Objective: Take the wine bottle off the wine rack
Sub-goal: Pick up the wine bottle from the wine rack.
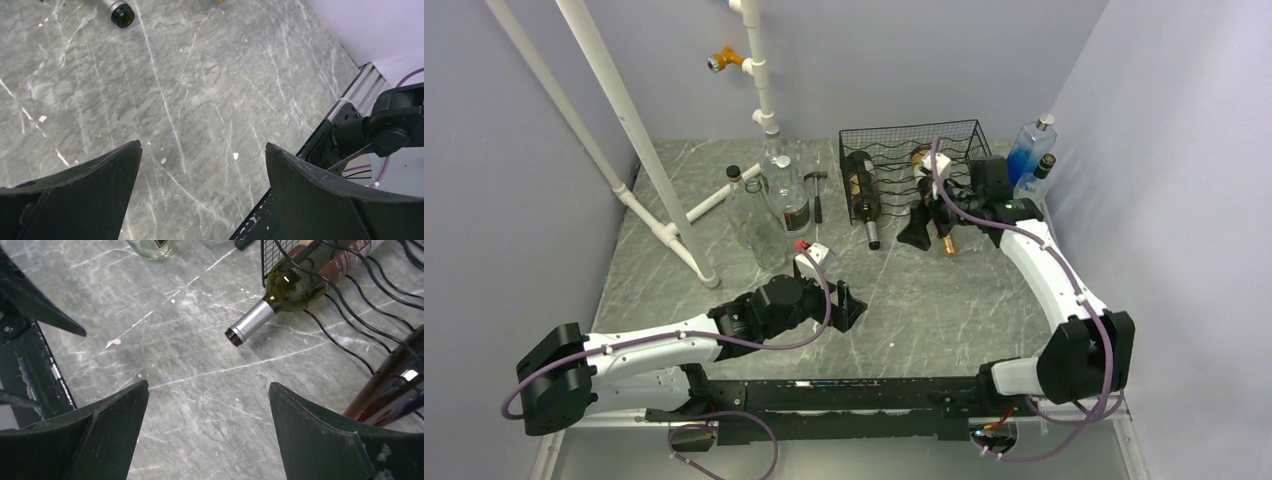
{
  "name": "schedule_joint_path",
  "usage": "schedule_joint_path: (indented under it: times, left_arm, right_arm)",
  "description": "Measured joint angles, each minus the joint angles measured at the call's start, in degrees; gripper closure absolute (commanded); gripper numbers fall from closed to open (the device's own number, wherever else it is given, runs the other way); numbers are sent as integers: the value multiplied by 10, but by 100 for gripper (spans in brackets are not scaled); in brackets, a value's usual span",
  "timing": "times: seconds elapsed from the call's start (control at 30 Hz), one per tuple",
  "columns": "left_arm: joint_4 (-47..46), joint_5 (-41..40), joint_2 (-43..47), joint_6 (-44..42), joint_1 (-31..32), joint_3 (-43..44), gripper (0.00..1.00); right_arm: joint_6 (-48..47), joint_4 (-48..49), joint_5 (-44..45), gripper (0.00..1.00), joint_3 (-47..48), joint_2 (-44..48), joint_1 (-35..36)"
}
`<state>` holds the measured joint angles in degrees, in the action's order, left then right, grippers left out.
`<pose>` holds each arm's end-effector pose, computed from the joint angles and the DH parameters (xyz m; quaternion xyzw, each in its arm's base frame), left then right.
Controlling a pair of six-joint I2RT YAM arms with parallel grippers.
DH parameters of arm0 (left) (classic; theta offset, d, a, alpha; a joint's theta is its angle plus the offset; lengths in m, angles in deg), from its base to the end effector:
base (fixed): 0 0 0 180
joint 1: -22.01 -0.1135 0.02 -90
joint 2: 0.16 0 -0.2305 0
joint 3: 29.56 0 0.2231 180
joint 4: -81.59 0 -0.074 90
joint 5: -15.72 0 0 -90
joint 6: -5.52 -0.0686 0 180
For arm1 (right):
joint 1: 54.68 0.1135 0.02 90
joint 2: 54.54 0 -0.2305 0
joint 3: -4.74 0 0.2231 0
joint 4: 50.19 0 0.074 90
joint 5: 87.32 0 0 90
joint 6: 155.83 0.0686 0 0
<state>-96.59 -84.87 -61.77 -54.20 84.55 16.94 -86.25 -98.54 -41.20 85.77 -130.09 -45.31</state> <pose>0.1316 -0.2259 0.2169 0.1695 0.7838 -0.3782 0.4624 0.2636 0.0917 0.2740 -0.3629 0.7833 0.3052 0.4021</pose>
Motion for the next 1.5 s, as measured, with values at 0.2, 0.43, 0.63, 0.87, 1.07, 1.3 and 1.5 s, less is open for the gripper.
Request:
schedule_joint_path:
  times: [0.2,0.43,0.63,0.87,1.07,1.3,1.5]
  left_arm:
    - [33,-15,5,10,0,0,1]
    - [55,-29,21,12,0,-5,1]
    - [65,-39,32,19,0,-11,1]
    - [91,-62,54,21,0,-27,1]
    - [106,-86,78,21,0,-40,1]
    - [116,-106,90,21,0,-47,1]
    - [117,-113,90,21,0,-49,1]
  right_arm:
    - [51,53,60,7,-10,-44,49]
    - [101,101,117,7,-10,-104,82]
    - [158,146,172,7,-10,-130,96]
    - [238,200,259,6,-10,-170,115]
    - [281,226,295,9,-10,-215,118]
    - [315,245,315,16,-5,-260,130]
    - [340,271,323,23,-2,-289,144]
